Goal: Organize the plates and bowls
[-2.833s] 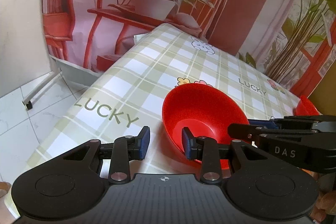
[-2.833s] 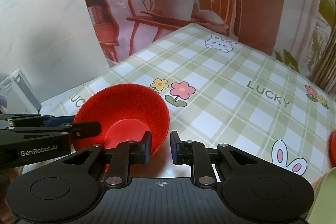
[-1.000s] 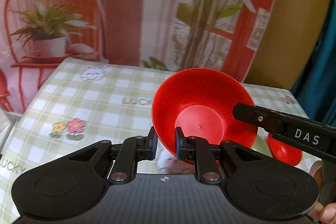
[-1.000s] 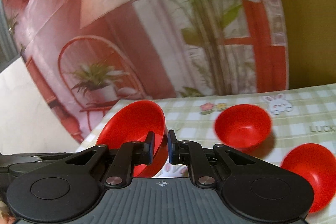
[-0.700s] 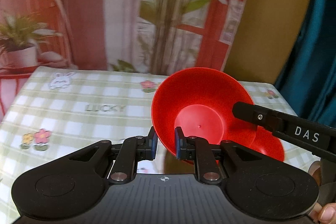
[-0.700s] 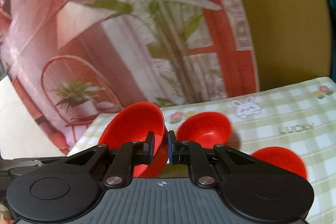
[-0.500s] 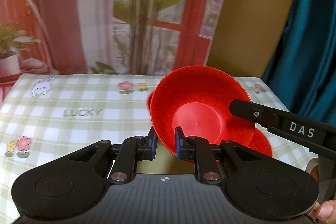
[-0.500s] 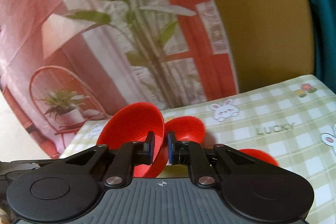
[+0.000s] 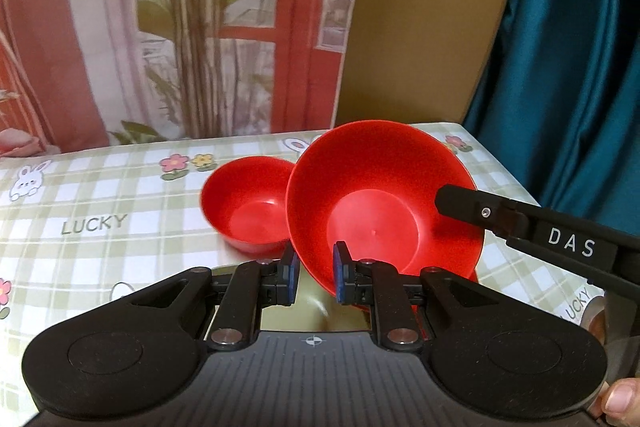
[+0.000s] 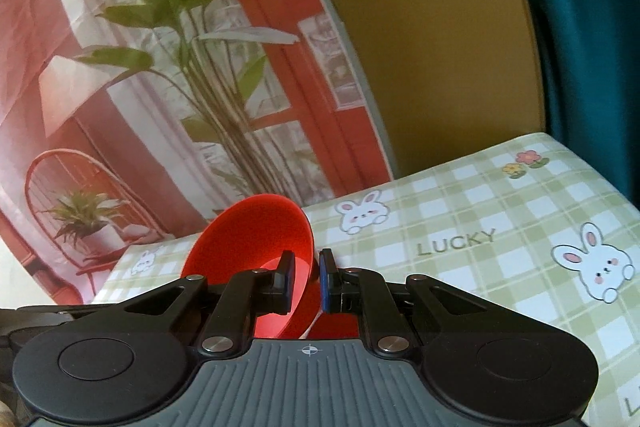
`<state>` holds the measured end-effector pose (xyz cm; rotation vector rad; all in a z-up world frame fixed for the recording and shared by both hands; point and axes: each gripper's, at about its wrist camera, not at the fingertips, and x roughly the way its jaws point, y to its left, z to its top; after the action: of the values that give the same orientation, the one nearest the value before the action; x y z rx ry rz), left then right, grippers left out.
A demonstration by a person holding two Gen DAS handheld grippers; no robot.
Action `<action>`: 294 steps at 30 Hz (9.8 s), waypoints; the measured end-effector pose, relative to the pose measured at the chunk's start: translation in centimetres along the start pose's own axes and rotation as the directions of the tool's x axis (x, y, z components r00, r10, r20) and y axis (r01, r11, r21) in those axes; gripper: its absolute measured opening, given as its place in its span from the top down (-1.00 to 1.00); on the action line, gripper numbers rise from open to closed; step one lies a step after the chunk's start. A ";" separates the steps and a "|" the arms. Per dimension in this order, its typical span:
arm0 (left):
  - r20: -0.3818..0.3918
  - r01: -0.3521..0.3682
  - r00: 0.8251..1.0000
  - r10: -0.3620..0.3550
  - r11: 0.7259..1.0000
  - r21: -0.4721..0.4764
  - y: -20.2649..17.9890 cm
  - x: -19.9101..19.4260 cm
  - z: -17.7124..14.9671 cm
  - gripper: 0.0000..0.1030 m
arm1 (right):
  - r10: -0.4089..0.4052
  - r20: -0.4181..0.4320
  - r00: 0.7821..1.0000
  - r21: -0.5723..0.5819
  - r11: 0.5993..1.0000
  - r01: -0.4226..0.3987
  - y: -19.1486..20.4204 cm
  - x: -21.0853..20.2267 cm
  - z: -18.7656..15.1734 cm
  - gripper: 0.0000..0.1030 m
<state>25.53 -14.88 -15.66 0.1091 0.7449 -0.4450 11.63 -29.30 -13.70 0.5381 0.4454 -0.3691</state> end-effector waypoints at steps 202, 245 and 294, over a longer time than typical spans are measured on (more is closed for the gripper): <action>0.083 0.022 0.996 -0.025 0.999 0.038 -0.3 0.3 0.9 0.75 | -0.055 -0.159 0.986 0.066 0.996 0.067 -2.5 1.1 3.3 0.84; 0.036 0.090 0.995 -0.093 0.992 0.087 -1.4 1.9 0.1 0.74 | -0.097 -0.194 0.976 0.119 0.985 0.121 -6.1 0.6 1.2 0.84; 0.035 0.075 0.996 -0.076 0.997 0.013 -0.7 3.2 -1.0 0.47 | -0.142 -0.244 0.959 0.098 0.980 0.170 -7.7 2.3 -1.7 0.69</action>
<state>26.61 -16.41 -18.53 0.0838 0.7133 -0.5222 9.59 -35.02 -19.30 0.6680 0.7023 -0.4881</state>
